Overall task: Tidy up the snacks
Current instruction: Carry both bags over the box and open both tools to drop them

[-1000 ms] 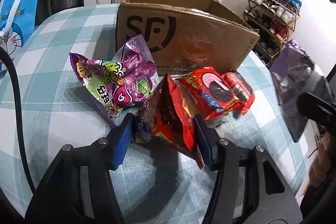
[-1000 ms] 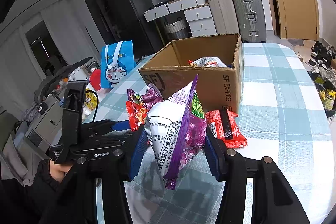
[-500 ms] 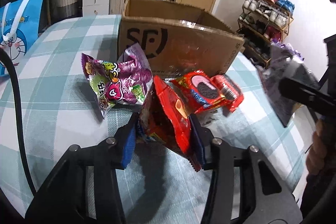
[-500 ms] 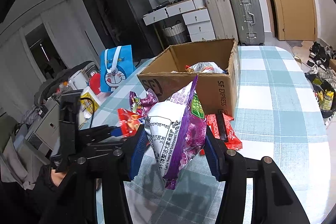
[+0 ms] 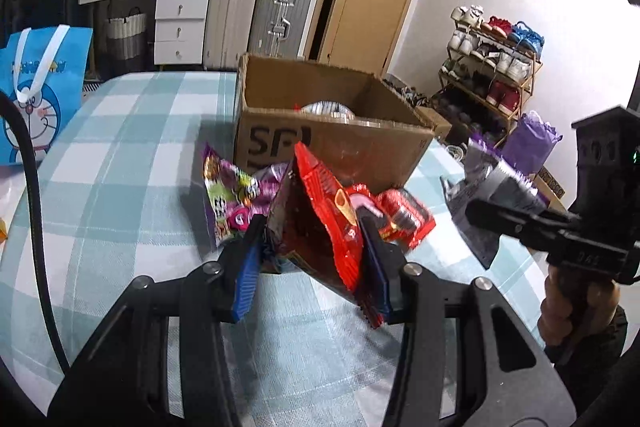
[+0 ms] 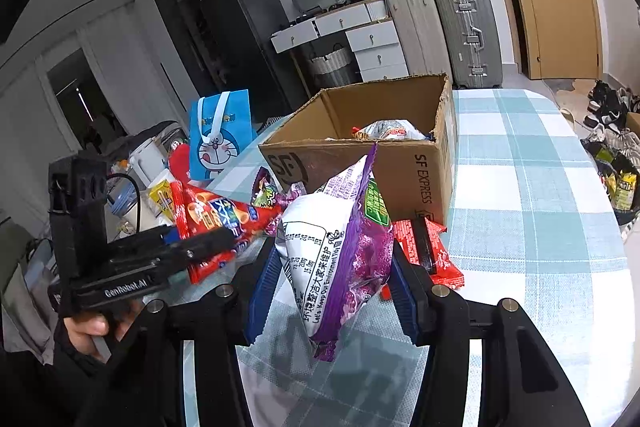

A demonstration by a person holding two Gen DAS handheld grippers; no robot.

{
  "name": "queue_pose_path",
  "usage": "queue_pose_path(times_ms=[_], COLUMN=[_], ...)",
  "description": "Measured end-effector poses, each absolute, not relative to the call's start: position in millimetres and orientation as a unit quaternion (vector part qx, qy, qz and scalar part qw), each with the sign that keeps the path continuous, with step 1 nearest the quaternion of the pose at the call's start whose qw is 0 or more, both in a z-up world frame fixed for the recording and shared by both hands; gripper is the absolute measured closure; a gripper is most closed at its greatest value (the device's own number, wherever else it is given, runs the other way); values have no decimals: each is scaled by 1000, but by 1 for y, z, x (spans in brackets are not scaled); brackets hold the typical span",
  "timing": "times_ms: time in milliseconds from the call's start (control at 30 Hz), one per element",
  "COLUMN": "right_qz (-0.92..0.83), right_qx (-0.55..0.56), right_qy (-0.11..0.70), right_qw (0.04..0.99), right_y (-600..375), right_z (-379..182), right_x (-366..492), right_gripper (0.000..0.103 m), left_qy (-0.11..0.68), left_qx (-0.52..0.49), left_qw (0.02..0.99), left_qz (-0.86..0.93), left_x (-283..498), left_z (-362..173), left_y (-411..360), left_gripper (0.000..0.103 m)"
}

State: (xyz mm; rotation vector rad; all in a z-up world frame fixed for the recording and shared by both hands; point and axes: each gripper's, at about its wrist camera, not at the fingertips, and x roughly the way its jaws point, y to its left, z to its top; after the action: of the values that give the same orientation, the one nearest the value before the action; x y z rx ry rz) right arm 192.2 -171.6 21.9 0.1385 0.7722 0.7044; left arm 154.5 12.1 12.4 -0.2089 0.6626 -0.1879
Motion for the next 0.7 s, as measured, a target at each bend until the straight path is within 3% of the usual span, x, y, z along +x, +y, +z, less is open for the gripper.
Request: queue_pose_path(times_ms=[700], right_qz=[337], right_qx=[49], right_qy=[329], right_qw=[881], right_y=[-161], right_z=[81], right_x=[230], right_gripper=[51], left_qy=[290], left_qx=[-100], left_qw=[947], left_qz=[-91], left_x=[187], left_z=[80], left_y=[14], left_gripper=[60])
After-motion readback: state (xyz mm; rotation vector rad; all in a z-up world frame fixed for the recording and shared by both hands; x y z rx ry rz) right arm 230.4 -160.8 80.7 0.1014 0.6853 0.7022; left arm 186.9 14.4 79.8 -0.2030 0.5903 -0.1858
